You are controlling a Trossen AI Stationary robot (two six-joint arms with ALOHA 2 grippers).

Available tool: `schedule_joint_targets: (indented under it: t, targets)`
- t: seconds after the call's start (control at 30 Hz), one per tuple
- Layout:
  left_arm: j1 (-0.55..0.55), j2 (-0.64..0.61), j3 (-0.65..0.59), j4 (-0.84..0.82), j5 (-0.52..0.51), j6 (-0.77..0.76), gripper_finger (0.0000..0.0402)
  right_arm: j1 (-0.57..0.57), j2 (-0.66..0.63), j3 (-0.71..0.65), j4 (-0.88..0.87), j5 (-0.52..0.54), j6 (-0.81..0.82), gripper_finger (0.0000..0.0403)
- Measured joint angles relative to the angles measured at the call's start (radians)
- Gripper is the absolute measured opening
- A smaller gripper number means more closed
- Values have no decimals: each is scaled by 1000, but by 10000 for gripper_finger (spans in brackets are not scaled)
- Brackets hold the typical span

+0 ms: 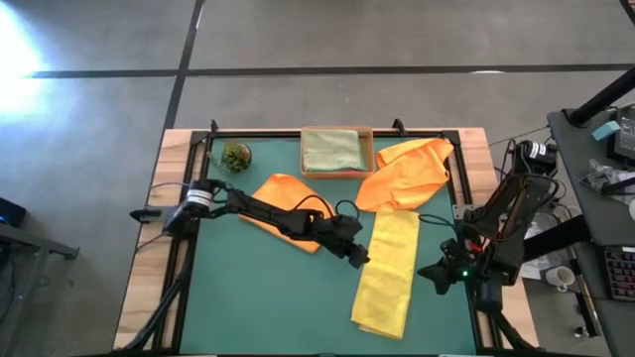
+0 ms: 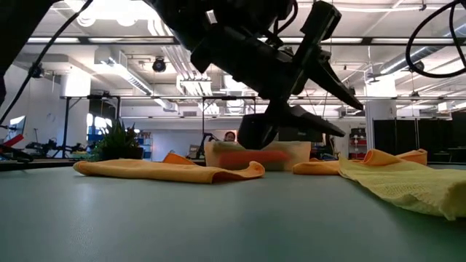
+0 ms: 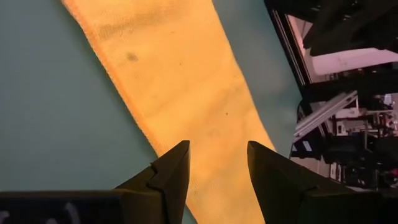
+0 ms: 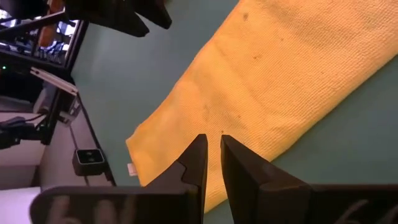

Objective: Fold microfiber towels
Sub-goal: Fold the yellow microfiber towel

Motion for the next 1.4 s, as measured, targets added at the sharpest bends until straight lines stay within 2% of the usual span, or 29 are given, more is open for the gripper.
schedule_joint_targets:
  t: [0.37, 0.53, 1.03, 1.2, 1.4]
  targets:
    - [15, 17, -4, 0, -4, -83, 145, -12, 0, -16, -37, -129, 6, 38]
    - [26, 67, -2, 5, -16, -177, 145, -13, -1, -10, -31, -132, -1, 38]
    - [39, 121, 52, -2, -35, -186, 145, -13, -1, -10, -29, -155, 4, 38]
    - [50, 138, 61, 2, -40, -252, 145, -13, -5, -10, -32, -159, 5, 38]
    - [50, 193, 125, -20, -38, -266, 145, -13, -18, -10, -22, -158, 10, 38]
